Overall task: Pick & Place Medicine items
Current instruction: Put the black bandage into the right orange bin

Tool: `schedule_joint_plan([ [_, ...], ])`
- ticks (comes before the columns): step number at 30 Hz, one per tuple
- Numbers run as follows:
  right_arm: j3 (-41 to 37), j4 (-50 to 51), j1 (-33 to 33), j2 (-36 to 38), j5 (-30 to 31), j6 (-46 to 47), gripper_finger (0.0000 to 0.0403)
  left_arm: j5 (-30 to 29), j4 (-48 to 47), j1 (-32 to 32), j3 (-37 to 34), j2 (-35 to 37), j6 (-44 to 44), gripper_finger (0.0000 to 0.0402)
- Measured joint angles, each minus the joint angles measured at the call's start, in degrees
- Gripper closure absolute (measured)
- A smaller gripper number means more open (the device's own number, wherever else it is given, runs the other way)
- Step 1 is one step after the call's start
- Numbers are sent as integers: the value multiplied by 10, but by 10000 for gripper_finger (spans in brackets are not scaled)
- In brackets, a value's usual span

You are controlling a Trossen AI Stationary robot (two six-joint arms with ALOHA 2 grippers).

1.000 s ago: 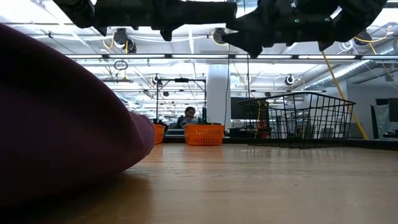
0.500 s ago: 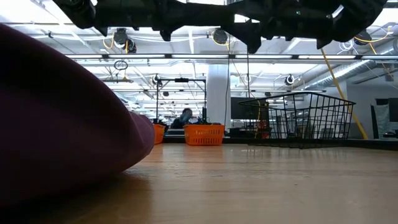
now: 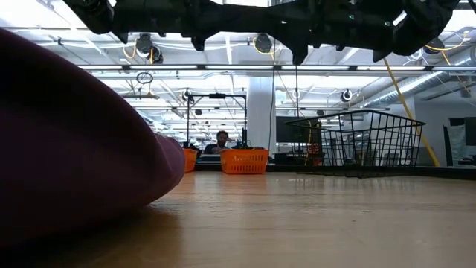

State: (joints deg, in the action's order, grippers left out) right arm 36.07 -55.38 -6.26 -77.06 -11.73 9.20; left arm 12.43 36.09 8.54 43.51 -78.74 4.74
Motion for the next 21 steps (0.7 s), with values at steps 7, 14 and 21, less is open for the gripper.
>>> schedule_joint_plan([
  [7,0,36,-1,1,1,-36,359,-5,-16,0,-1,2,-57,289],
  [14,2,98,-13,8,1,-75,360,-81,-291,0,76,58,-67,209],
  [21,1,190,-32,15,-6,-109,360,-115,-638,6,295,12,-79,169],
])
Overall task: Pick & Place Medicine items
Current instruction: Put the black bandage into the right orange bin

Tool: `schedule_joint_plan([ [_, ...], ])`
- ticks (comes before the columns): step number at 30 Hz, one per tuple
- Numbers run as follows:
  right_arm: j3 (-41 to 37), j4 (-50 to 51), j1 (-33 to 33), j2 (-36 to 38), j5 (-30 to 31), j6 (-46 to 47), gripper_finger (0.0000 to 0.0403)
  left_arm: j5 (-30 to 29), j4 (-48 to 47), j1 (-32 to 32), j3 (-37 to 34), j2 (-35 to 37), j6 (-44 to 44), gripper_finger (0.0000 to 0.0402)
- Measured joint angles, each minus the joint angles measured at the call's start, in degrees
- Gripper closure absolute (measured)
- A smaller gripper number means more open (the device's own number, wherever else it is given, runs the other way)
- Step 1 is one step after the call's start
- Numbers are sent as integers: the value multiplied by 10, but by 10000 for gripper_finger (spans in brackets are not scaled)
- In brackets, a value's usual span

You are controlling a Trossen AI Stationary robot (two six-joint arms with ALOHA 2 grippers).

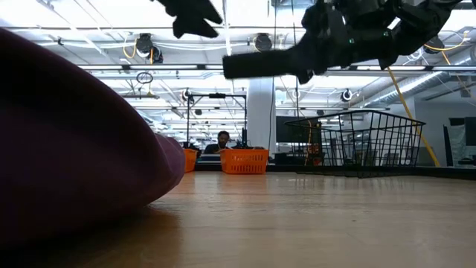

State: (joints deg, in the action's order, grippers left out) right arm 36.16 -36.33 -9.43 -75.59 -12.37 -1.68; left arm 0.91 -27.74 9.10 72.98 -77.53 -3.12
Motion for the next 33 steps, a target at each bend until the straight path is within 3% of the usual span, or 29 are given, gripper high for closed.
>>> schedule_joint_plan([
  [5,0,29,1,0,-1,-33,360,37,-161,0,142,-99,48,159],
  [10,0,29,8,0,0,-37,360,102,-197,-5,222,-191,107,158],
  [16,0,31,10,0,0,-36,360,96,-185,-7,248,-261,138,158],
  [24,0,36,9,0,2,-37,360,96,-180,-8,248,-291,146,164],
  [28,0,36,9,0,3,-36,360,96,-180,-8,248,-291,148,217],
  [33,0,47,9,1,5,-36,348,99,-178,-1,248,-291,147,353],
])
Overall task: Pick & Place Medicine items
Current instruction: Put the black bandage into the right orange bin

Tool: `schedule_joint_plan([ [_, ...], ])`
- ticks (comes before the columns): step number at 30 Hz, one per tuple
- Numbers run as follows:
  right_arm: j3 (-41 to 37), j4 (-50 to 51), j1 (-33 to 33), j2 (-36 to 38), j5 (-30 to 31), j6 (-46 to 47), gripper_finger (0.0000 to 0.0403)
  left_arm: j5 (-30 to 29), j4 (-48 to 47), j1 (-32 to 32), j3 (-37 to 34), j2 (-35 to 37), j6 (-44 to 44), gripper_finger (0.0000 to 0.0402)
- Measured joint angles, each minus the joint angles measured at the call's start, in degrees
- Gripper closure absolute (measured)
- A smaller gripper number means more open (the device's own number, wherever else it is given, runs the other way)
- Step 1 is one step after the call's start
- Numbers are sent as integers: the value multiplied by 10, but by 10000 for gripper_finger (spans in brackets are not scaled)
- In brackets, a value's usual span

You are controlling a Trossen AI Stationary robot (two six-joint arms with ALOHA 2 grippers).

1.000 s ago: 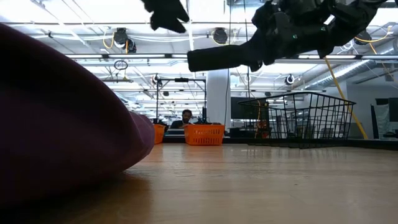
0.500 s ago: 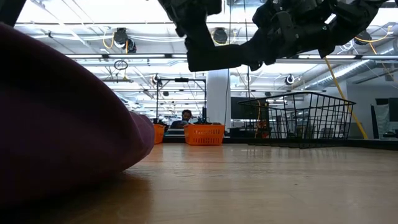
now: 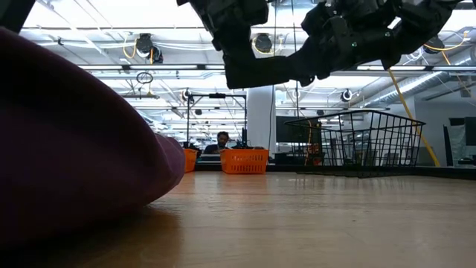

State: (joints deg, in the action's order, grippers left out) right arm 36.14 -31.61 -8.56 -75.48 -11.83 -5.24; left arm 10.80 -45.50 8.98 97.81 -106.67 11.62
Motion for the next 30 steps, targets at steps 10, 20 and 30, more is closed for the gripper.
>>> schedule_joint_plan([
  [10,0,129,-1,89,140,-5,255,20,147,77,-107,42,-104,354],
  [20,-1,185,1,150,191,0,243,-128,423,164,-246,46,-328,354],
  [30,-1,177,0,152,192,0,253,-292,561,164,-332,46,-537,351],
])
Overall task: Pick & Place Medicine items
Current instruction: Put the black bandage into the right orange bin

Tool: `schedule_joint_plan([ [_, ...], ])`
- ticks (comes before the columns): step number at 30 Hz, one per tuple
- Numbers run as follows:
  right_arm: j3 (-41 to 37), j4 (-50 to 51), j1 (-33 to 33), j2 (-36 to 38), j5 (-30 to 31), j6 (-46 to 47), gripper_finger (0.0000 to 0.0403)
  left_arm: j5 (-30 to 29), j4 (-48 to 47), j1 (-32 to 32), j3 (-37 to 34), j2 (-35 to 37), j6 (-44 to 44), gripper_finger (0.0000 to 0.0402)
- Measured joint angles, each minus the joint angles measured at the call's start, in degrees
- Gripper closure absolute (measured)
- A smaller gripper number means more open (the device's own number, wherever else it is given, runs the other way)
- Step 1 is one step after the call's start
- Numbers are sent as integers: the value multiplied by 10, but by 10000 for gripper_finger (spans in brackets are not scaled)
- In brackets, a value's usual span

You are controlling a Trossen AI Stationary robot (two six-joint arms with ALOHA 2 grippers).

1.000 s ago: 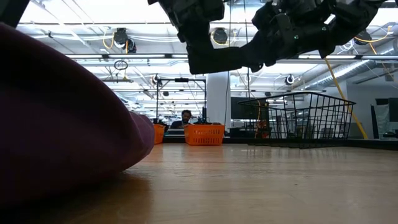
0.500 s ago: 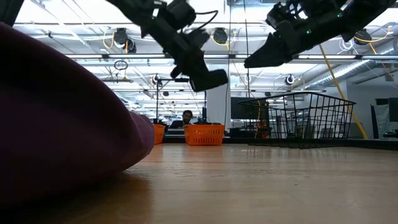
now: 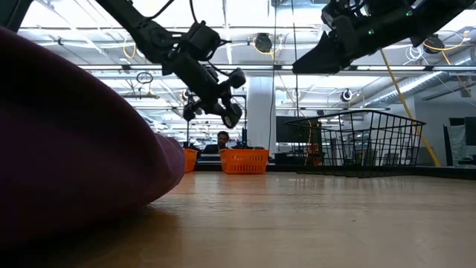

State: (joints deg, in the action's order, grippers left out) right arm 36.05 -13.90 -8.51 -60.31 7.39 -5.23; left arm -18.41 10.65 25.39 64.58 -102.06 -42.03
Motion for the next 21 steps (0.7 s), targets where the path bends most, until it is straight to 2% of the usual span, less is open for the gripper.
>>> schedule_joint_plan([
  [5,0,-21,0,0,0,0,255,-52,17,-25,-2,-4,-28,350],
  [7,0,-31,0,0,0,0,257,-52,39,-27,-2,-14,-38,350],
  [13,0,-48,0,0,-1,0,258,-55,31,-17,-3,-62,-89,349],
  [21,0,-48,0,0,0,-2,259,-32,52,-11,-2,-104,-131,345],
])
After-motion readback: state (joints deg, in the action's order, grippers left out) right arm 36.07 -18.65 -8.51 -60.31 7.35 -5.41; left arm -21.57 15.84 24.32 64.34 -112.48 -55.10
